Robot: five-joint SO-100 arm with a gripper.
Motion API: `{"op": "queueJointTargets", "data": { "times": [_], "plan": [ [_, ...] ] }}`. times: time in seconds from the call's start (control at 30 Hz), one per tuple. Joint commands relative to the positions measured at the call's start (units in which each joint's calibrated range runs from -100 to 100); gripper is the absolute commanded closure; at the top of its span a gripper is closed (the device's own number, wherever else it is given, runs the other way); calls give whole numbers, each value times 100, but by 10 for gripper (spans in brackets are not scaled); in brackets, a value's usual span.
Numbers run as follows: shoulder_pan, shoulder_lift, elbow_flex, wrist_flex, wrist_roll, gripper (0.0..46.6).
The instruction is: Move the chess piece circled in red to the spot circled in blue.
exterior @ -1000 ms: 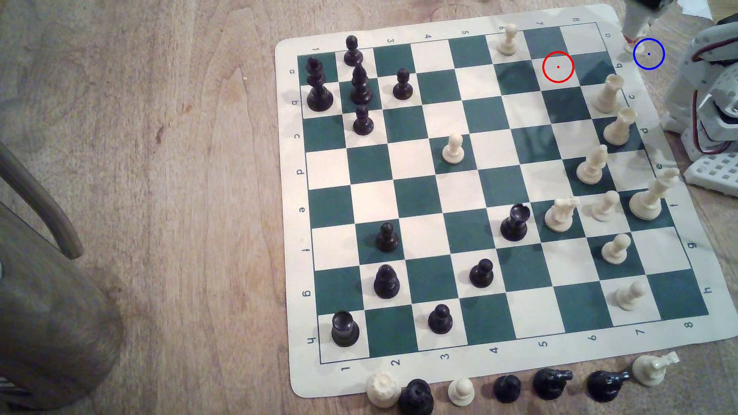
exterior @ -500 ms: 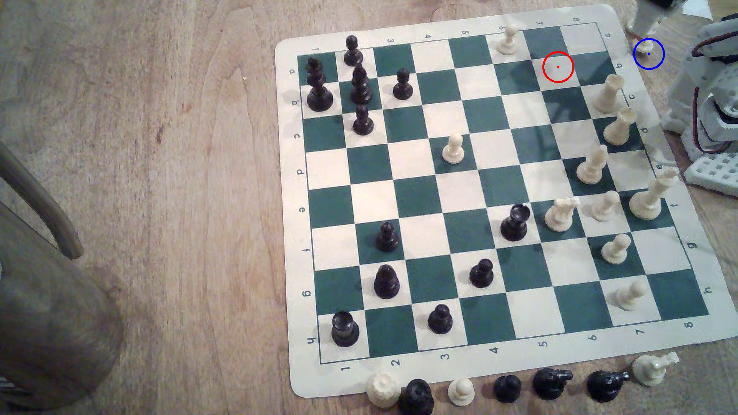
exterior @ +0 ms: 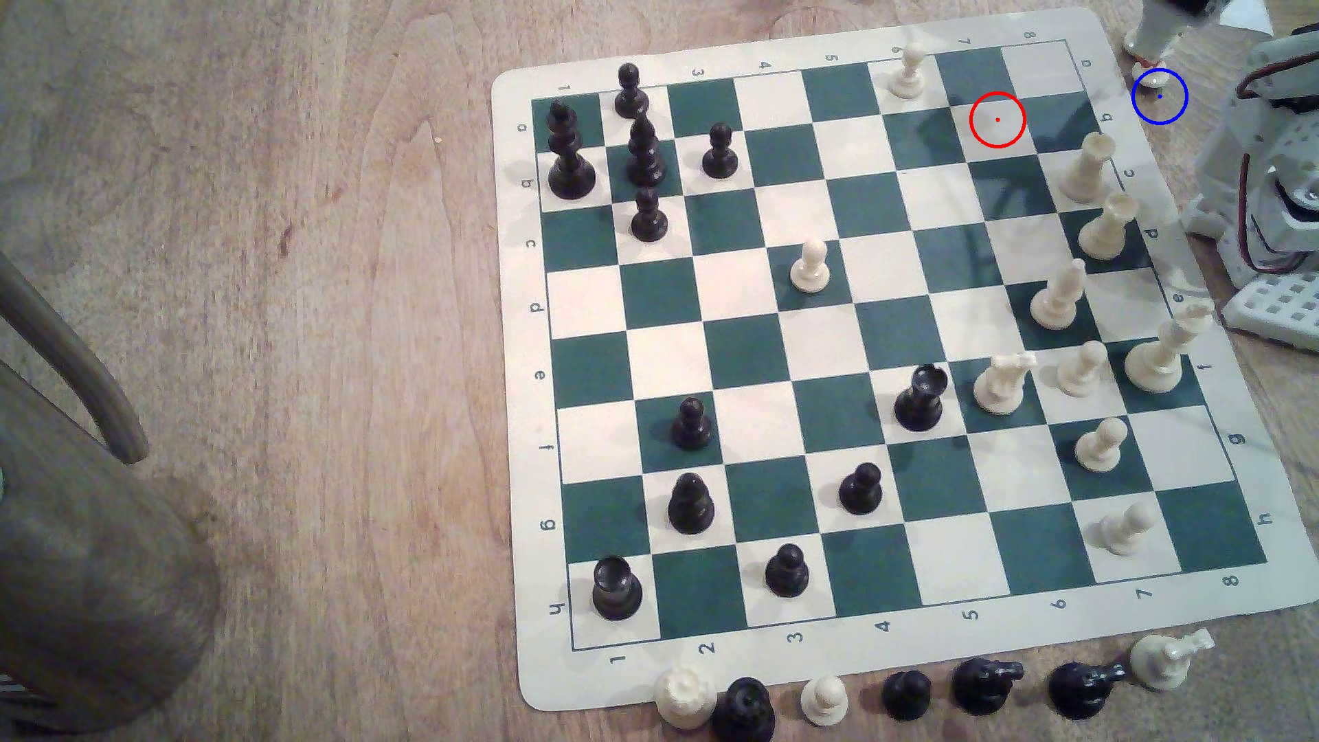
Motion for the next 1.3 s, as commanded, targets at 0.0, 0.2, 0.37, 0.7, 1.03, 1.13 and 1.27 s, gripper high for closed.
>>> {"op": "queueJointTargets", "data": {
  "times": [0.0,0.2,0.37,0.7,1.03,1.13,1.27],
  "plan": [
    [39,-37,-20,-38,34,382],
    [46,-71,-11,-5,34,325],
    [23,-131,-84,126,34,324],
    [-63,-445,-446,601,0,322],
    [-266,-699,-1271,781,-147,311],
    [-517,-725,-1507,560,-391,300],
    [-1291,-445,-2087,380,-889,285]
  ]
}}
